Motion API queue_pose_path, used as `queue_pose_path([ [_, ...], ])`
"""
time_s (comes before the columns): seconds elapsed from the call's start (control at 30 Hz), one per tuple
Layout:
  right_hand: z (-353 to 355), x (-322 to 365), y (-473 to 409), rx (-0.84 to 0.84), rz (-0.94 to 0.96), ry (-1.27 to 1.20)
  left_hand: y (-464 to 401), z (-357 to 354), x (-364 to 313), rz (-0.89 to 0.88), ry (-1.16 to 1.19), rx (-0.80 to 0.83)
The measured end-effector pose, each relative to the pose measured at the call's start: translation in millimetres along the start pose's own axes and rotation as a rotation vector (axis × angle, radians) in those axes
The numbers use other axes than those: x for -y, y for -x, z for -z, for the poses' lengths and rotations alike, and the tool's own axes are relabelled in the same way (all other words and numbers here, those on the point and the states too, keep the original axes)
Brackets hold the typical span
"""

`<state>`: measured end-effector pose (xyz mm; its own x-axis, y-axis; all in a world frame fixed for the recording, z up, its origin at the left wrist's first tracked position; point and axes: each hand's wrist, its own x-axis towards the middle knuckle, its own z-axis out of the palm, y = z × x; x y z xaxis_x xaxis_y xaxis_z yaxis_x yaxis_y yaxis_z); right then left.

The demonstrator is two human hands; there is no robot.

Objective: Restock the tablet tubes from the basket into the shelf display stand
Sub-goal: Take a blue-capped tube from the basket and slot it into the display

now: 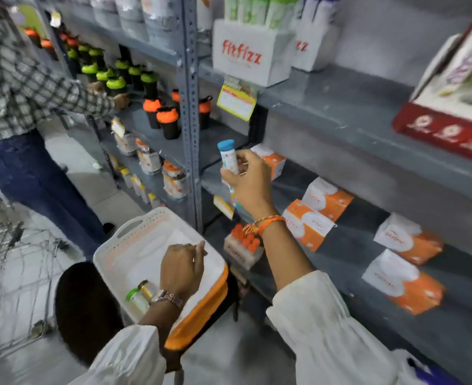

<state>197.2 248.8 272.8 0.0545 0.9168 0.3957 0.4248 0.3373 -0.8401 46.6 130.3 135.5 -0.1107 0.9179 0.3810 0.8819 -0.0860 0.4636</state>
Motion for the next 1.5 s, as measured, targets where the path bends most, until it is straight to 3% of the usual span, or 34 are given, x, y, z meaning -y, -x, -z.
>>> queue_pose_path([
  [0.37, 255.9, 107.0, -0.9, -0.623, 0.191, 0.222, -104.0, 11.9, -216.9, -0.458, 0.448, -0.190],
  [0.57, 371.5, 144.1, 41.3, -0.856, 0.199, 0.413, -100.1, 23.8, -344.7, -0.801, 0.704, -0.287],
  [0.73, 454.3, 159.8, 77.2, -1.018, 0.137, 0.567, -80.3, 14.0, -413.9, -0.967, 0.690, -0.259],
  [1.0, 539.4, 137.6, 96.8, -1.057, -0.033, 0.763, -82.0, -16.0, -422.0, -1.043, 0.525, -0.289],
  [1.17, 539.5, 112.3, 92.3, -1.020, -0.031, 0.758, -92.4, -28.7, -411.3, -1.150, 0.415, -0.306],
  [1.5, 543.5, 89.6, 91.6, -0.999, -0.020, 0.712, -95.7, -29.6, -409.0, -1.186, 0.401, -0.322],
])
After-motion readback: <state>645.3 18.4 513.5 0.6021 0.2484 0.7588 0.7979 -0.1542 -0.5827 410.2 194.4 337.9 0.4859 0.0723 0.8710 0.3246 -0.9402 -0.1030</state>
